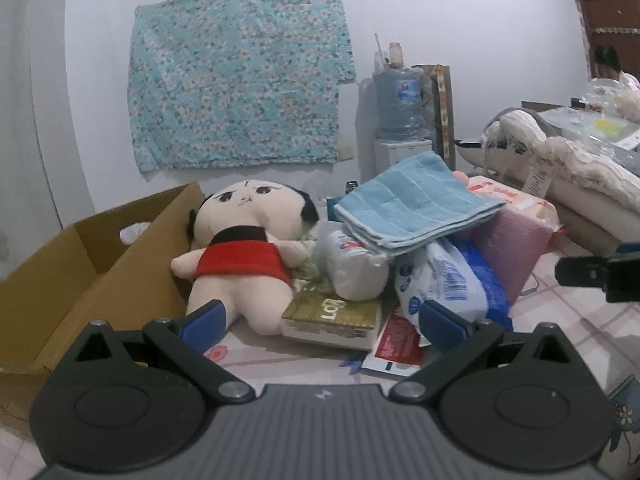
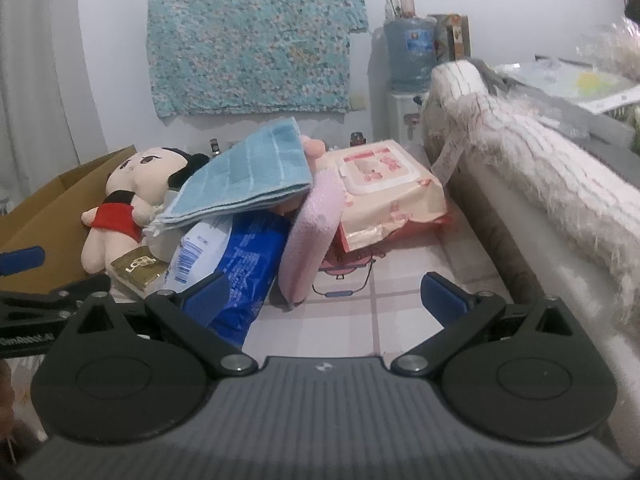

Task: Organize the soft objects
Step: 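Grasp the pink sponge pad with the right tool while the left tool grasps the blue diaper pack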

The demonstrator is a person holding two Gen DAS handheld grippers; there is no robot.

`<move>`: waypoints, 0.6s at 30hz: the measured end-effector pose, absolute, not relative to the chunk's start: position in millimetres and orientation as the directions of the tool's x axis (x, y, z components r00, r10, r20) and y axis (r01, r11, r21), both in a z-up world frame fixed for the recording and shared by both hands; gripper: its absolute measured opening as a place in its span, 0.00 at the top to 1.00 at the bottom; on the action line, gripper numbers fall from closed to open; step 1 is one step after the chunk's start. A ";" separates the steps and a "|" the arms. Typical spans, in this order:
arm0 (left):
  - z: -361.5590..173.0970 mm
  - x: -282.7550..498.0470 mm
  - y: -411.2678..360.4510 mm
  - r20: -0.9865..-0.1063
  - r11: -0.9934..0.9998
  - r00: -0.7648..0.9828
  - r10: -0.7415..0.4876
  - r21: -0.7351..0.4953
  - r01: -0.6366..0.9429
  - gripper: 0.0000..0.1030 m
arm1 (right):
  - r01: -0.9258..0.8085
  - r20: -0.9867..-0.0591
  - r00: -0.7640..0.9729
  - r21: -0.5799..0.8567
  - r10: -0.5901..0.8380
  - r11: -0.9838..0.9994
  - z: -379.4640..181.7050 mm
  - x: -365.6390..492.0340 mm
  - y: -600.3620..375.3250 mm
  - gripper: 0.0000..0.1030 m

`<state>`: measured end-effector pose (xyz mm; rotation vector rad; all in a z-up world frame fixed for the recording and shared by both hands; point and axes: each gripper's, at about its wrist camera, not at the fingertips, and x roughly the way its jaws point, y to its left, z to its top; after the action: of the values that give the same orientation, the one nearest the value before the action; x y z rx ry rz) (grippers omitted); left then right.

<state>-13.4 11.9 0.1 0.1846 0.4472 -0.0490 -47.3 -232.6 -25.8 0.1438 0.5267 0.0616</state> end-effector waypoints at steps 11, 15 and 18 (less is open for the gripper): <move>3.1 -8.6 21.5 -0.452 0.990 0.892 -0.029 0.112 0.088 0.00 | -0.121 -0.475 0.780 0.524 0.407 0.843 -40.5 -19.8 -253.5 0.01; 4.6 -10.3 27.4 -0.444 0.987 0.896 0.006 0.146 0.065 0.00 | -0.101 -0.504 0.770 0.508 0.391 0.855 -44.5 -3.2 -246.2 0.01; 3.3 -7.5 38.5 -0.456 0.991 0.890 -0.007 0.116 0.067 0.04 | -0.072 -0.510 0.792 0.467 0.335 0.882 -45.1 1.8 -245.3 0.01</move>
<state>-7.5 38.5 3.3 0.1303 0.4719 -0.0384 1.8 -245.3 -45.1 0.4456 0.6223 0.2265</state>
